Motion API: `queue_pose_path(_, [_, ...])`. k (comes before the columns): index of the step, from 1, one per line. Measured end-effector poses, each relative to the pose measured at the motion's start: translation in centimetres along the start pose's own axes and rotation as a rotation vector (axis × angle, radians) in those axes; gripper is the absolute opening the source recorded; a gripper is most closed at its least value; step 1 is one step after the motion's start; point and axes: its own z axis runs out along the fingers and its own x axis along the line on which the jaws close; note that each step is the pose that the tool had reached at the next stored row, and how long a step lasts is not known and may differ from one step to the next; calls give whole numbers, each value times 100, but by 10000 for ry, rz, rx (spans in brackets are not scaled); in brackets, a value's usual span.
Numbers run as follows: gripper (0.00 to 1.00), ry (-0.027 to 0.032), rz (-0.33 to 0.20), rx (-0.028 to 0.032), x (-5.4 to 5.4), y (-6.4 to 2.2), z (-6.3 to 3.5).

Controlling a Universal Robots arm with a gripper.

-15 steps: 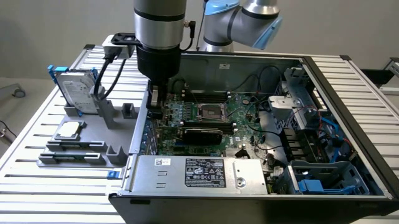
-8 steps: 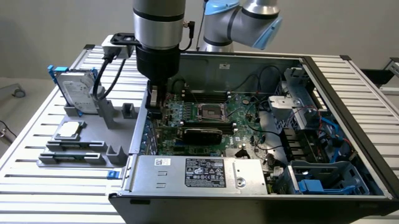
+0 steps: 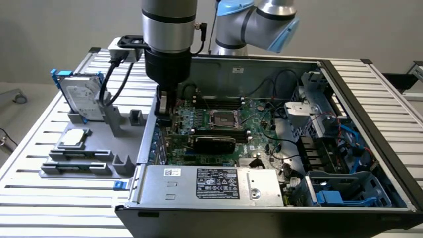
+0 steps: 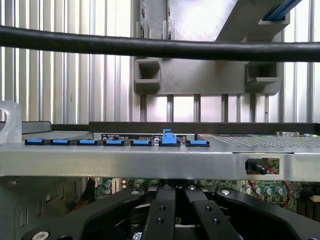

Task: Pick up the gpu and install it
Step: 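Press down on the gpu until it lock into place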

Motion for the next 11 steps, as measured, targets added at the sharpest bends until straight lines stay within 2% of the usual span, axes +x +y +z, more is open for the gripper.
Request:
queue_pose_path(1, [11, -14, -2, 13, -2, -22, -1])
queue_pose_path(7, [11, 4, -4, -1, 5, -163, -89])
queue_pose_path(11, [11, 0, -3, -1, 9, -304, -176])
